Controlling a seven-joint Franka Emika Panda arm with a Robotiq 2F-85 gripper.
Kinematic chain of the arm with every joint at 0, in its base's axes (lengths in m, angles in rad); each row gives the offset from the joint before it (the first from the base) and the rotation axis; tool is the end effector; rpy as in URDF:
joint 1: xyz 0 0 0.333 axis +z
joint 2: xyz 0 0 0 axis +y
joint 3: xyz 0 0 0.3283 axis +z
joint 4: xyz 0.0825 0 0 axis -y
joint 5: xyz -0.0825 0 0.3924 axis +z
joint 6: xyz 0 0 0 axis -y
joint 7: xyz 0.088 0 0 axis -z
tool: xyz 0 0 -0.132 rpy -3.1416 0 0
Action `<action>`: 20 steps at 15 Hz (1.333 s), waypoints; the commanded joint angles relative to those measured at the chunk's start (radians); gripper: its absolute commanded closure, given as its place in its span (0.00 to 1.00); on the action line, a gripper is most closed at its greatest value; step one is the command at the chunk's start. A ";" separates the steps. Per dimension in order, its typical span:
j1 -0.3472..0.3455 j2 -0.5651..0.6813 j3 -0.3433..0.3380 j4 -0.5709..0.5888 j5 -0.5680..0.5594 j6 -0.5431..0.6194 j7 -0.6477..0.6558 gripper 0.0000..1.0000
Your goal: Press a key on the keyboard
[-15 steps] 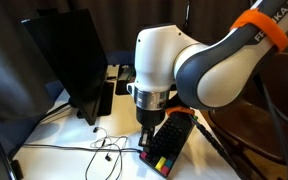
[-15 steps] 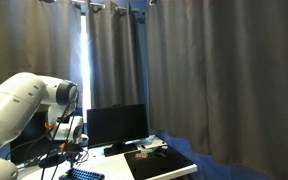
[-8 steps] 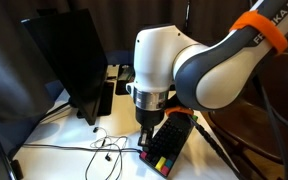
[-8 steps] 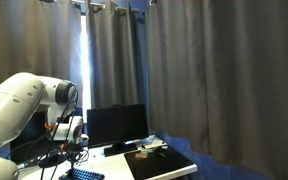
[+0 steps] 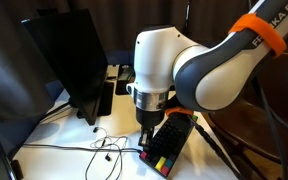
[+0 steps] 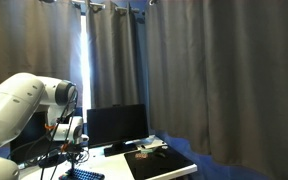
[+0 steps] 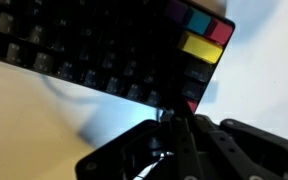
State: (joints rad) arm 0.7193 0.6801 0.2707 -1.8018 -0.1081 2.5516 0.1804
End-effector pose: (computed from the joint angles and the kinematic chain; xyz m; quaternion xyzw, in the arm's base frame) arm 0.3806 0.5600 0.1659 -0.9126 -0.4026 -0.0126 0.0694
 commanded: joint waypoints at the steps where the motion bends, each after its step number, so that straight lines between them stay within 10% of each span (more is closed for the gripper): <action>1: 0.024 0.022 -0.018 0.028 -0.001 0.011 0.013 1.00; 20: 0.033 0.040 -0.028 0.038 -0.005 0.006 0.018 1.00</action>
State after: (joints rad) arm 0.7258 0.6938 0.2650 -1.7938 -0.1082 2.5516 0.1804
